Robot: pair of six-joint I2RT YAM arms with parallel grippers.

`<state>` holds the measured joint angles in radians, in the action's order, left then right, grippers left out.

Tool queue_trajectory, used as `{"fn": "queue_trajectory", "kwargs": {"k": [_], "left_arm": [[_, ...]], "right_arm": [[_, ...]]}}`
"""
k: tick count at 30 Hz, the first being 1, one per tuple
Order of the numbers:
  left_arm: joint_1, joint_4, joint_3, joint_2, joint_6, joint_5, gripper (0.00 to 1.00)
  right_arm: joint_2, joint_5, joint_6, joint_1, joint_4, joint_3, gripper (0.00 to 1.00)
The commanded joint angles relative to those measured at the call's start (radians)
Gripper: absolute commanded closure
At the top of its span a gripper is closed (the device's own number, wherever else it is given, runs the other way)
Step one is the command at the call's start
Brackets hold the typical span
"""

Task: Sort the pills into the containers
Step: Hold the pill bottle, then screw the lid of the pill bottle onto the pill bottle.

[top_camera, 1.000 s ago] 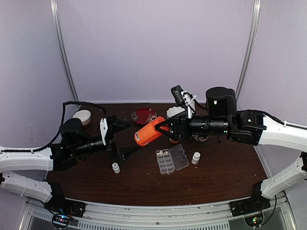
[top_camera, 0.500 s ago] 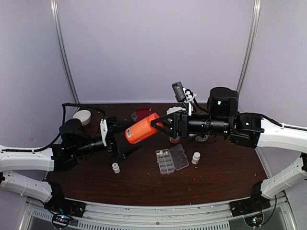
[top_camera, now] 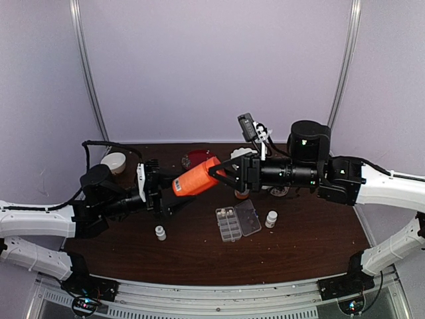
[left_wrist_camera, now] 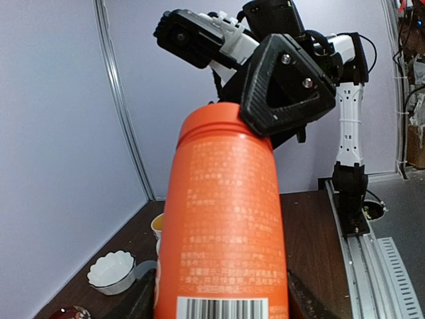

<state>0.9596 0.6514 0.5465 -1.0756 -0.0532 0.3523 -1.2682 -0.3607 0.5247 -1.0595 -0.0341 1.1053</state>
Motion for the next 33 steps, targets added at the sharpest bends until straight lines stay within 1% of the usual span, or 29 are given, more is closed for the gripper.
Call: {"fn": "queue_trajectory", "kwargs": {"k": [1, 2, 4, 9, 12, 14, 15, 17, 20, 23, 24, 26, 27, 31, 32, 33], "left_arm": [[0.007, 0.079, 0.026, -0.019, 0.066, 0.04, 0.51], [0.006, 0.087, 0.024, -0.022, 0.091, 0.044, 0.57], [0.006, 0.103, 0.02, -0.025, 0.114, 0.05, 0.63], [0.006, 0.116, 0.033, -0.038, 0.182, 0.092, 0.68], [0.006, 0.115, 0.048, -0.048, 0.212, 0.161, 0.7], [0.007, 0.116, 0.053, -0.055, 0.227, 0.194, 0.72], [0.006, 0.119, 0.052, -0.057, 0.232, 0.209, 0.73], [0.006, 0.136, 0.048, -0.06, 0.251, 0.231, 0.75], [0.006, 0.149, 0.047, -0.07, 0.271, 0.259, 0.77], [0.006, 0.146, 0.054, -0.08, 0.284, 0.269, 0.8], [0.006, 0.14, 0.056, -0.084, 0.286, 0.267, 0.81], [0.007, 0.12, 0.062, -0.084, 0.285, 0.264, 0.83], [0.007, 0.111, 0.065, -0.084, 0.286, 0.266, 0.84], [0.005, 0.093, 0.066, -0.086, 0.284, 0.272, 0.85], [0.005, 0.092, 0.063, -0.086, 0.282, 0.272, 0.86], [0.005, 0.09, 0.063, -0.086, 0.278, 0.271, 0.86]], "right_arm": [[0.025, -0.019, -0.042, 0.004, -0.011, 0.0, 0.73], [0.024, -0.029, -0.05, 0.004, -0.007, 0.002, 0.73], [0.022, -0.055, -0.072, 0.004, -0.007, 0.004, 0.73], [0.029, -0.151, -0.172, 0.004, -0.036, -0.009, 0.73], [0.037, -0.213, -0.308, 0.002, -0.049, -0.022, 0.75], [0.043, -0.272, -0.434, 0.002, -0.051, -0.033, 0.76], [0.045, -0.305, -0.494, 0.001, -0.054, -0.042, 0.74], [0.047, -0.359, -0.68, 0.001, -0.048, -0.057, 0.72], [0.032, -0.427, -0.968, 0.001, 0.058, -0.044, 0.72], [0.003, -0.436, -1.21, 0.002, 0.178, 0.015, 0.74], [-0.007, -0.436, -1.314, 0.003, 0.224, 0.035, 0.75], [-0.018, -0.452, -1.56, 0.003, 0.333, 0.071, 0.82], [-0.021, -0.448, -1.648, 0.003, 0.363, 0.078, 0.83], [-0.029, -0.382, -1.774, 0.003, 0.389, 0.105, 0.84], [-0.033, -0.366, -1.795, 0.003, 0.406, 0.114, 0.82], [-0.035, -0.35, -1.804, 0.003, 0.418, 0.119, 0.76]]}}
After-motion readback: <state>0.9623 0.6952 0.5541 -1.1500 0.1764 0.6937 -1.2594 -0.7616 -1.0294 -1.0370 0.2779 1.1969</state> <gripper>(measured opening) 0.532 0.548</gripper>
